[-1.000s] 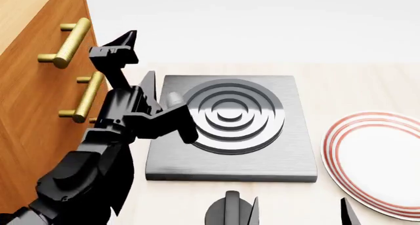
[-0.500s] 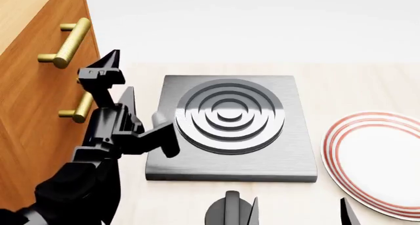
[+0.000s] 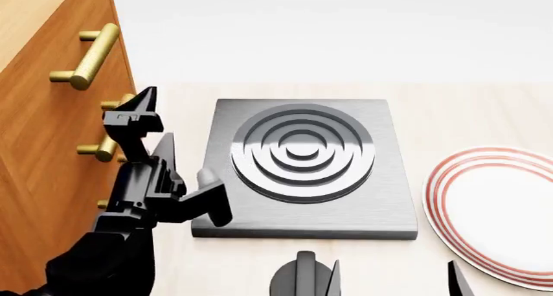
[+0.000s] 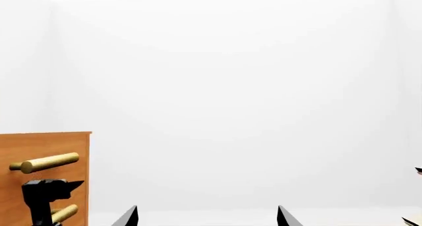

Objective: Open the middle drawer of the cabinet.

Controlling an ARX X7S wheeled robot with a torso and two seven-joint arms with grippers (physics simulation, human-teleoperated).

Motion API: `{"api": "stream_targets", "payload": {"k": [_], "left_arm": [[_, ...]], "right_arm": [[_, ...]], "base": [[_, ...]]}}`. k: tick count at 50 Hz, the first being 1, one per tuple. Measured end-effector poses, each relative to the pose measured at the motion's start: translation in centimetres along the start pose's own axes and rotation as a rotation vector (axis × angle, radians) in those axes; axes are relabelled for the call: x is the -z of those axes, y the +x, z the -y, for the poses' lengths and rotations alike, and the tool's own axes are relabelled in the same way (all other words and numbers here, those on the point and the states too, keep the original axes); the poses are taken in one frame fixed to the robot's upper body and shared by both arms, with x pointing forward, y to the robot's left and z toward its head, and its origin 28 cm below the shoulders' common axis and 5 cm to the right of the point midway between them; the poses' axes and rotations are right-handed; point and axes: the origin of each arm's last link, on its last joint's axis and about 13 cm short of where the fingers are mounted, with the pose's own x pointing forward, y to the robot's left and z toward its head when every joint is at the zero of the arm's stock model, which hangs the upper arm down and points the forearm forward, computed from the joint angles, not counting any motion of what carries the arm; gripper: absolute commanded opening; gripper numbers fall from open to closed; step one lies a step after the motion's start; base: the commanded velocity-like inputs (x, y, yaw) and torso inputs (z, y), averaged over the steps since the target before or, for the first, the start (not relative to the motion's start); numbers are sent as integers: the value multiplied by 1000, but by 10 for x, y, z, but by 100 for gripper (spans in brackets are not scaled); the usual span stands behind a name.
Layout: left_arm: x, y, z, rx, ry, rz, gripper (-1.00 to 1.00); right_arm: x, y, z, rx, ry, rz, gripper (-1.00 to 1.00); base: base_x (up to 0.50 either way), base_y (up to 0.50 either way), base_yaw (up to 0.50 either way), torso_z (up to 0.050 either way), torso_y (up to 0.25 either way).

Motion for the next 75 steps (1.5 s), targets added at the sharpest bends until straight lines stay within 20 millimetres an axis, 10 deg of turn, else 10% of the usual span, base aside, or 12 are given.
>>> {"api": "stream_targets", "payload": {"k": [75], "left_arm": [[10, -7, 6, 156, 83, -85, 100]], "right_arm": [[1, 0, -1, -5, -3, -5, 100]], "base": [[0, 0, 0, 0, 0]]}}
